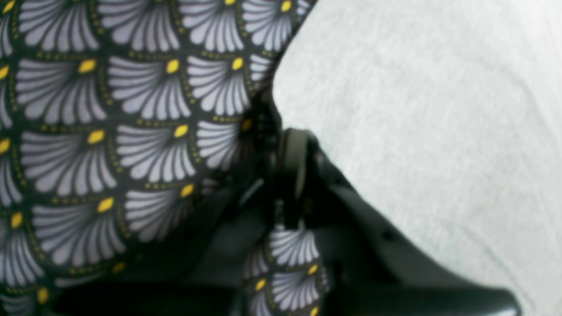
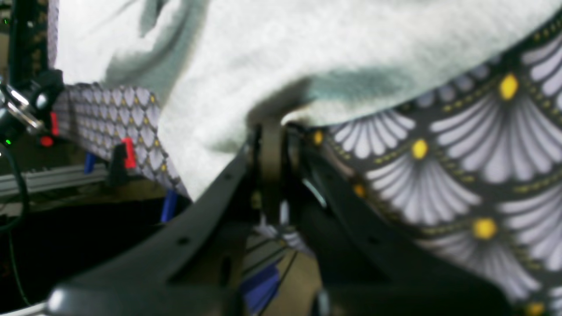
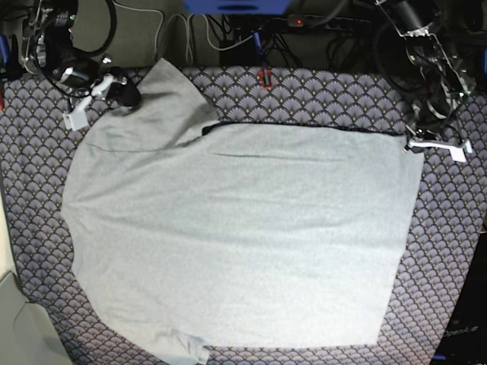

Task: Fold the T-shirt properly
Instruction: 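Move the left gripper down to the shirt's shoulder corner by the collar, then grasp the shirt's shoulder edge with both grippers and pull it toward the hem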

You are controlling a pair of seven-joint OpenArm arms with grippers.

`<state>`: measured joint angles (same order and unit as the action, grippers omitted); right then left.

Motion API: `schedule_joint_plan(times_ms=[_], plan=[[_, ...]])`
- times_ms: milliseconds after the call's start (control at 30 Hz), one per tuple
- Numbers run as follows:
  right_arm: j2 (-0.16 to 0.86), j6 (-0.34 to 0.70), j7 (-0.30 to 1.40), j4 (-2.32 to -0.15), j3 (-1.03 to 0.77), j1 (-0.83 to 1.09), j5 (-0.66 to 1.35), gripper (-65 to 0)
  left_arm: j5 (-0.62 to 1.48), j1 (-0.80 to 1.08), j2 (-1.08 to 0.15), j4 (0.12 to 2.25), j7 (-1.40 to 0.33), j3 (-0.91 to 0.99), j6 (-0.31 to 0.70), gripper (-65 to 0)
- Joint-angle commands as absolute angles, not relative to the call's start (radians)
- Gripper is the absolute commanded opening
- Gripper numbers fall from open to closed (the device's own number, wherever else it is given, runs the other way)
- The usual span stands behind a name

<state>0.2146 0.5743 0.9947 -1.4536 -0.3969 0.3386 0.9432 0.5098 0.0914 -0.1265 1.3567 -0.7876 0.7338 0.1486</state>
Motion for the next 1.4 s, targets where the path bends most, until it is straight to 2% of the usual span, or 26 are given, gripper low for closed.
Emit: schedule_joint_plan(times_ms=[0, 200, 467, 633, 833, 1033, 1167, 1367], plan=[[0.252, 0.532, 0.995, -1.475, -0.407, 0.341, 0.888, -65.0, 0.493, 0.096, -0.14, 1.374, -0.817, 0.733, 0.14, -64.5], [0.335, 0.53, 0.977, -1.586, -0.409, 0.318, 0.888, -65.0, 0.489, 0.09, -0.148, 1.48, -0.819, 0.733, 0.131, -64.5], [0.377, 0.53, 0.983, -1.595, -0.386, 0.194, 0.868, -65.0, 0.487, -0.01, -0.15, 1.5, -0.901, 0.731, 0.13, -64.5], [0.38, 0.53, 0.983, -1.59, -0.318, 0.073, 0.753, -65.0, 0.473, -0.088, -0.15, 1.494, -0.901, 0.697, 0.13, -64.5], [0.371, 0.532, 1.032, -1.587, -0.277, -0.085, 0.616, -65.0, 0.317, -0.194, -0.143, 1.489, -0.889, 0.596, 0.13, -64.5], [0.343, 0.533, 1.021, -1.566, -0.232, -0.203, 0.467, -65.0, 0.255, -0.317, -0.143, 1.395, -0.889, 0.552, 0.13, -64.5], [0.332, 0.533, 1.007, -1.445, -0.193, -0.306, 0.409, -65.0, 0.217, -0.398, -0.15, 1.267, -0.871, 0.55, 0.13, -64.5], [0.332, 0.536, 0.892, -1.253, -0.117, -0.43, 0.306, -65.0, 0.186, -0.464, -0.174, 1.115, -0.766, 0.544, 0.13, -64.5]])
